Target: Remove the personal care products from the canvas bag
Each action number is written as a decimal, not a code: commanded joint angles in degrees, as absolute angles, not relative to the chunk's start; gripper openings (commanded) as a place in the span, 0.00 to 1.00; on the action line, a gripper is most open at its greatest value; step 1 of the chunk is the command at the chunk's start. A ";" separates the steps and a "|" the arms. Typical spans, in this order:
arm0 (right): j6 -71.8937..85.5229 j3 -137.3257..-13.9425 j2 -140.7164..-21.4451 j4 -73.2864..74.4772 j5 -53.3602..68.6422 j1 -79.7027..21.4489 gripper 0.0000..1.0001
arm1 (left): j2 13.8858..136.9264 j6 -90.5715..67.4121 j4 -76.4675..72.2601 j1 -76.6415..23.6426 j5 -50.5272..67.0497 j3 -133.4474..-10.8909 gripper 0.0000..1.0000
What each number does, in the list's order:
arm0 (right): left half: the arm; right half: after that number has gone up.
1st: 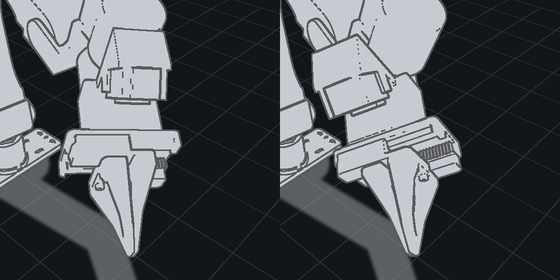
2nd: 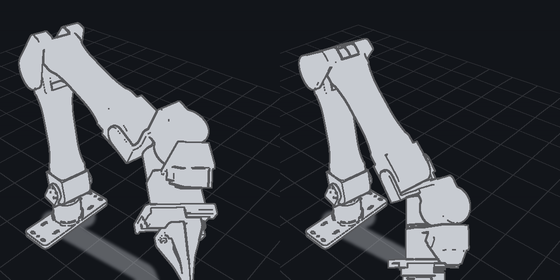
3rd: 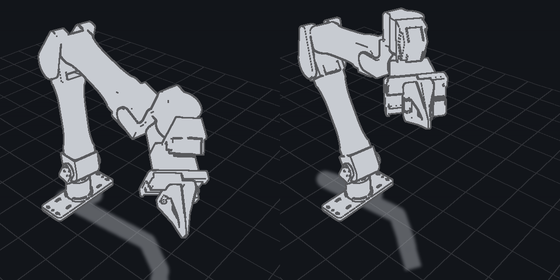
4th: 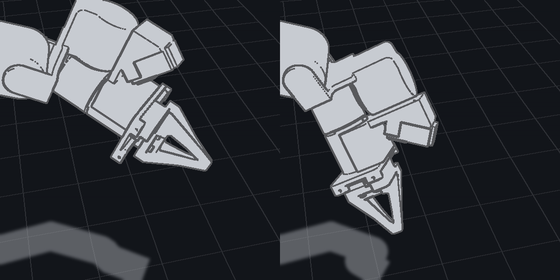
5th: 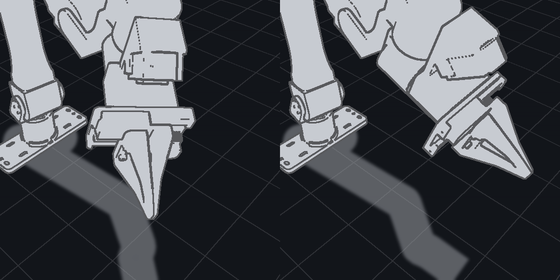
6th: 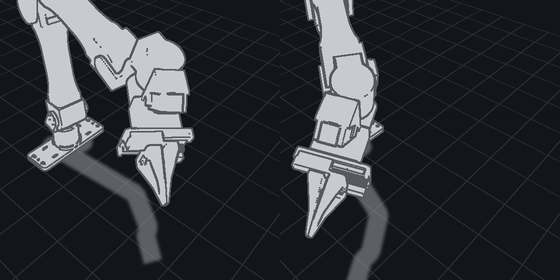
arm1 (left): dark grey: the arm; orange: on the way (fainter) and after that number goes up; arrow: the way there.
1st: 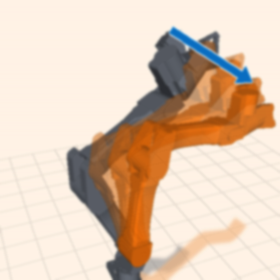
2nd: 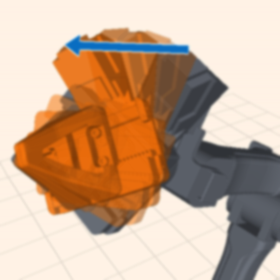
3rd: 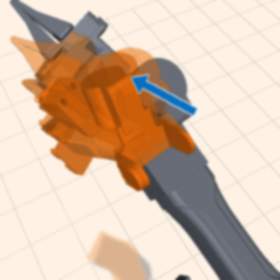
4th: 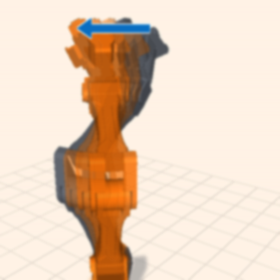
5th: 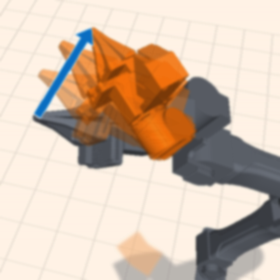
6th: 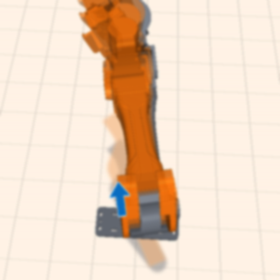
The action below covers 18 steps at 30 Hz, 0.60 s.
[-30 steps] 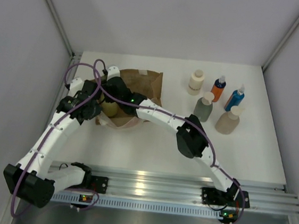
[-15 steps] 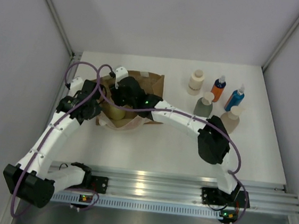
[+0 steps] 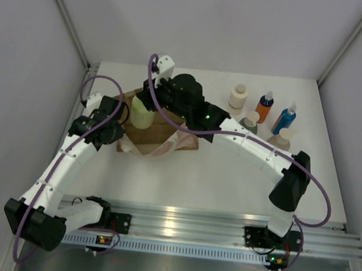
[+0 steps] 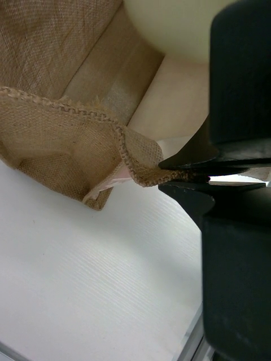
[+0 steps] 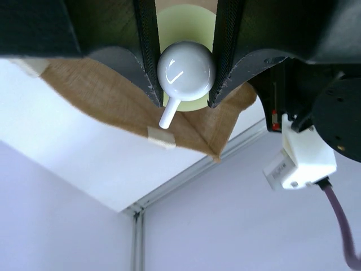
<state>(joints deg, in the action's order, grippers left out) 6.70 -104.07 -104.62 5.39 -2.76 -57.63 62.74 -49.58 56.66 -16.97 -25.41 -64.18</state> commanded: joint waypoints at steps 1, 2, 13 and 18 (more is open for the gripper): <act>3.79 -110.57 -95.90 -4.49 -4.65 -56.43 0.00 | 63.19 -48.26 56.60 -17.05 -24.26 -65.21 0.00; 2.47 -110.65 -95.02 -3.96 -5.27 -56.43 0.00 | 63.28 -48.08 56.60 -17.05 -24.78 -65.48 0.00; -6.68 -103.03 -76.92 11.33 -25.54 -55.11 0.00 | 63.28 -44.74 56.69 -16.44 -23.29 -67.85 0.00; -3.08 -85.05 -63.13 12.57 -34.00 -52.48 0.00 | 63.02 -43.86 56.69 -16.43 -22.59 -68.38 0.00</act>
<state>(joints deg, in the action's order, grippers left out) -3.66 -91.77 -71.48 16.58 -24.77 -54.68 63.26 -45.63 56.64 -16.58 -24.43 -66.30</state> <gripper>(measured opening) 0.339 0.101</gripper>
